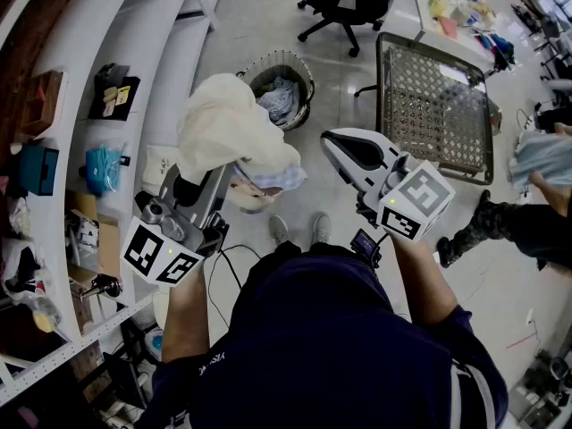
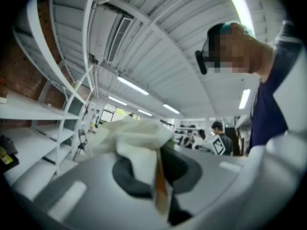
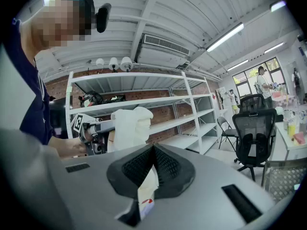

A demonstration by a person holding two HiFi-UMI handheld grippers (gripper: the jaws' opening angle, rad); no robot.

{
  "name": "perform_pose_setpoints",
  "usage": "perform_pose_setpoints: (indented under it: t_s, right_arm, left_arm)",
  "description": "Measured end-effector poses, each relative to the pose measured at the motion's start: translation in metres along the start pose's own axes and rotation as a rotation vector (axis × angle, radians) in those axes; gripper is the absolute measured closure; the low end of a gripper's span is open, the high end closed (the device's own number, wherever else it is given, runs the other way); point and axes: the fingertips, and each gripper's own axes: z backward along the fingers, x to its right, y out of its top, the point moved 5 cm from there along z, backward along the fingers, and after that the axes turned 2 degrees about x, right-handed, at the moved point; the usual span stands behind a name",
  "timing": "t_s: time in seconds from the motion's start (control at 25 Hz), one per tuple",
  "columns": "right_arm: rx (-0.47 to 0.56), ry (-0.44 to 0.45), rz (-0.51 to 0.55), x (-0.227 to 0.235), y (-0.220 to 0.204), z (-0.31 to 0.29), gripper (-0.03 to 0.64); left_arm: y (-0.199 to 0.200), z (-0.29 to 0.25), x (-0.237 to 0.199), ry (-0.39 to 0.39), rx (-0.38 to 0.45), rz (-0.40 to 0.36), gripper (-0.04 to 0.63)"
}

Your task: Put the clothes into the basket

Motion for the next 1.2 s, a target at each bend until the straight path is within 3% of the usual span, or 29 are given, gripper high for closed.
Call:
perform_pose_setpoints:
  t_s: [0.32,0.88,1.2]
  right_arm:
    - [0.010,-0.010,-0.021,-0.002,-0.003,-0.011,0.609]
    - [0.025,-0.115,-0.050,-0.017,-0.004,-0.059,0.609]
    - [0.038,-0.153,-0.047,-0.004,-0.004,-0.068,0.609]
  left_arm:
    - [-0.001,0.007,-0.012,-0.005,0.005,0.010,0.568]
    - [0.010,0.035,-0.074,-0.062,0.020,0.029,0.568]
    - [0.018,0.030,-0.103,-0.066,0.025,0.020,0.569]
